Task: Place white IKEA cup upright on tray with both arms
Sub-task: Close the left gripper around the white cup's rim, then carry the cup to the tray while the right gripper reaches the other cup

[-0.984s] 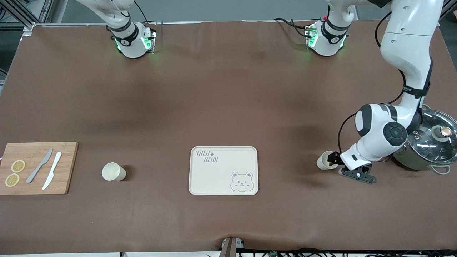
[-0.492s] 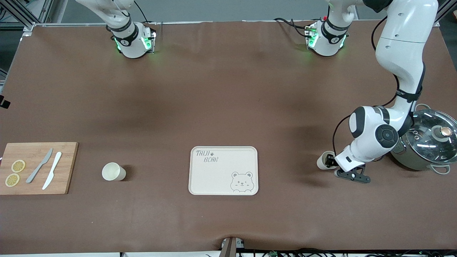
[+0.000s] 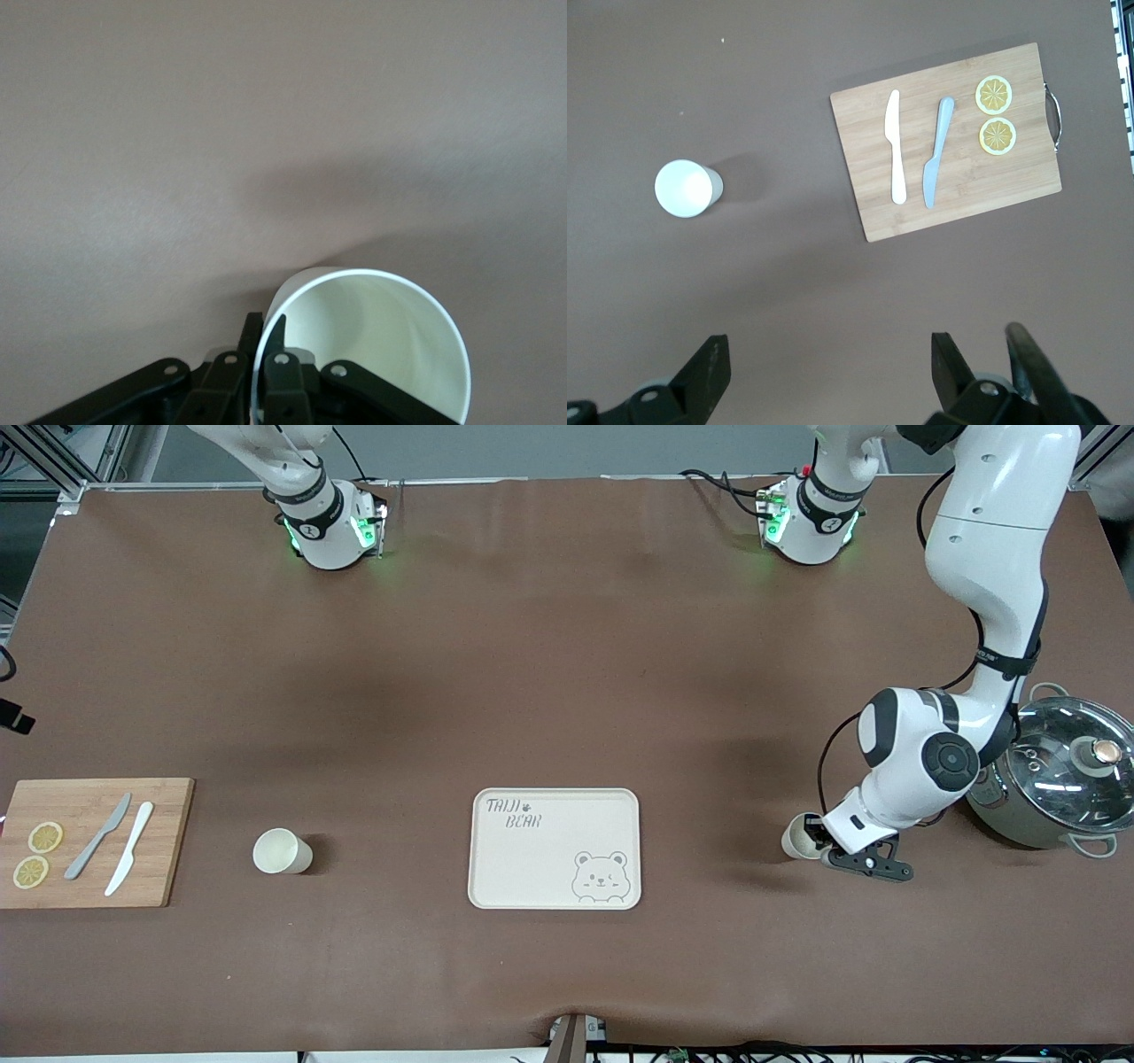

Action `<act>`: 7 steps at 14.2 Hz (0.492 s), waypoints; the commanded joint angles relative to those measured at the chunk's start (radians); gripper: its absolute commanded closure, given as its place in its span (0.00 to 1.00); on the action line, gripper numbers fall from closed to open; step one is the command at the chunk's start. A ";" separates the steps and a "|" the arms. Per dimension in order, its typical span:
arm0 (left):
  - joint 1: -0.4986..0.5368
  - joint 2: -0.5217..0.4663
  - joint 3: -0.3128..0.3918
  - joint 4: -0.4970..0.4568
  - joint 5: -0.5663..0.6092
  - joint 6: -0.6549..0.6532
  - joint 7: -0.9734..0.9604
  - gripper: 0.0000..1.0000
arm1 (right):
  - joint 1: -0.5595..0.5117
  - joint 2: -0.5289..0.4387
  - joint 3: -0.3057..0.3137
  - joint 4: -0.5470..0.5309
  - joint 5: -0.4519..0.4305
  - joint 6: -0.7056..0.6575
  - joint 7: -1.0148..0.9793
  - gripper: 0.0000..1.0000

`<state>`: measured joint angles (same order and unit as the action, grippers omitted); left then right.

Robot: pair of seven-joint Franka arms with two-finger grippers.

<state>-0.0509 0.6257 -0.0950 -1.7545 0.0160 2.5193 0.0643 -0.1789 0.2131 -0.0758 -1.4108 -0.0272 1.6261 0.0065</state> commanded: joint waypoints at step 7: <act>-0.256 0.040 0.015 0.312 0.010 -0.318 -0.484 1.00 | 0.194 0.147 0.005 -0.022 0.046 0.243 0.286 0.00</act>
<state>-0.2609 0.6126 -0.0955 -1.5481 0.0162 2.2606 -0.3319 -0.0010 0.3125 -0.0641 -1.4417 0.0115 1.8224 0.2616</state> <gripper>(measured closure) 0.965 0.000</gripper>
